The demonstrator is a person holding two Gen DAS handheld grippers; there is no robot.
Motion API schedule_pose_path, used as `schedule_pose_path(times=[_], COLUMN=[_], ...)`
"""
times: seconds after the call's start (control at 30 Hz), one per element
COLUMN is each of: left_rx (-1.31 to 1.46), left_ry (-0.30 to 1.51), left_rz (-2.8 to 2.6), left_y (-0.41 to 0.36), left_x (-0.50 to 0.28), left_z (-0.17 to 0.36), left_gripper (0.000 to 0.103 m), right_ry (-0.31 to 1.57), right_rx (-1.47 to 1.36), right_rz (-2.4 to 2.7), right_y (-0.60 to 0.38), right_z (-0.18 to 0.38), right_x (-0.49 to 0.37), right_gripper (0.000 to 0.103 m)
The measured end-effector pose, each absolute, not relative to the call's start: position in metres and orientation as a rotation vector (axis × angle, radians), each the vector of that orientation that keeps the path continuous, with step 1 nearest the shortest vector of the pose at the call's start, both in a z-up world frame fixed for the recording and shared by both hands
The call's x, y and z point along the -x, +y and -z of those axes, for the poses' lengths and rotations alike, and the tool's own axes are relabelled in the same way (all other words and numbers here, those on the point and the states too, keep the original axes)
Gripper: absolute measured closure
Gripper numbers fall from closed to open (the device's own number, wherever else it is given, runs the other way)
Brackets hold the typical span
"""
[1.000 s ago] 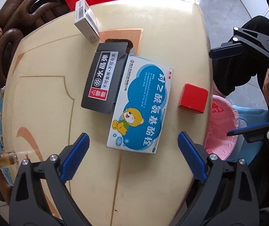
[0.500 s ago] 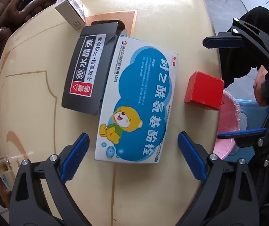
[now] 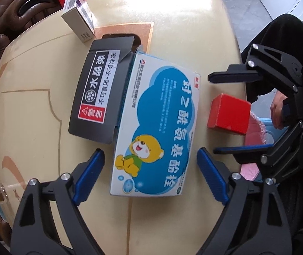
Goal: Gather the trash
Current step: 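Grasp the blue medicine box with the left tool while the right tool grasps the red cube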
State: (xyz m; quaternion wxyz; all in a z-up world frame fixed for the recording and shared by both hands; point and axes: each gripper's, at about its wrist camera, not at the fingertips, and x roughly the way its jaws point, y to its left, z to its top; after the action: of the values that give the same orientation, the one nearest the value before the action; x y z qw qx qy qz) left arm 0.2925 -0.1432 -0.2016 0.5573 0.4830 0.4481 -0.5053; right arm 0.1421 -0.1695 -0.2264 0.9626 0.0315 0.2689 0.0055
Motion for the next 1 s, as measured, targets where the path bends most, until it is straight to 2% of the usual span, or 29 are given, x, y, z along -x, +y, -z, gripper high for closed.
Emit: schedule_pose_path(times=[0.1,0.17,0.27,0.37,0.5,0.7,1.0], left_rx=[-1.138,-1.135,-1.131,-1.136,-1.140,-1.116,-1.105], left_ry=[1.057,1.057,1.058,1.052,1.044,1.064,1.049], left_rz=[1.195,1.198,1.202,1.189,1.183,1.174,1.107], left_y=[-0.145,-0.146,-0.146,-0.147,-0.147,-0.148,-0.152], left_x=[-0.295,-0.293,-0.291,-0.288,-0.282,-0.279,-0.268], left_z=[0.199,0.198,0.197,0.197,0.195,0.190,0.195], left_gripper=[0.017,0.020,0.026,0.026,0.031,0.041,0.042], right_ry=[0.544,0.542,0.536,0.537,0.541,0.546,0.563], right_rx=[-0.065,-0.055,-0.056,-0.039,-0.039,-0.024,-0.042], right_rz=[-0.009,-0.008,0.004,0.025,0.048,0.061,0.060], right_y=[-0.170,-0.169,-0.171,-0.170,-0.173,-0.174,-0.184], right_z=[0.227,0.227,0.228,0.228,0.227,0.227,0.225], right_x=[-0.143,-0.144,-0.142,-0.142,-0.143,-0.144,-0.149], right_gripper=[0.044,0.045,0.051,0.058,0.073,0.074,0.074])
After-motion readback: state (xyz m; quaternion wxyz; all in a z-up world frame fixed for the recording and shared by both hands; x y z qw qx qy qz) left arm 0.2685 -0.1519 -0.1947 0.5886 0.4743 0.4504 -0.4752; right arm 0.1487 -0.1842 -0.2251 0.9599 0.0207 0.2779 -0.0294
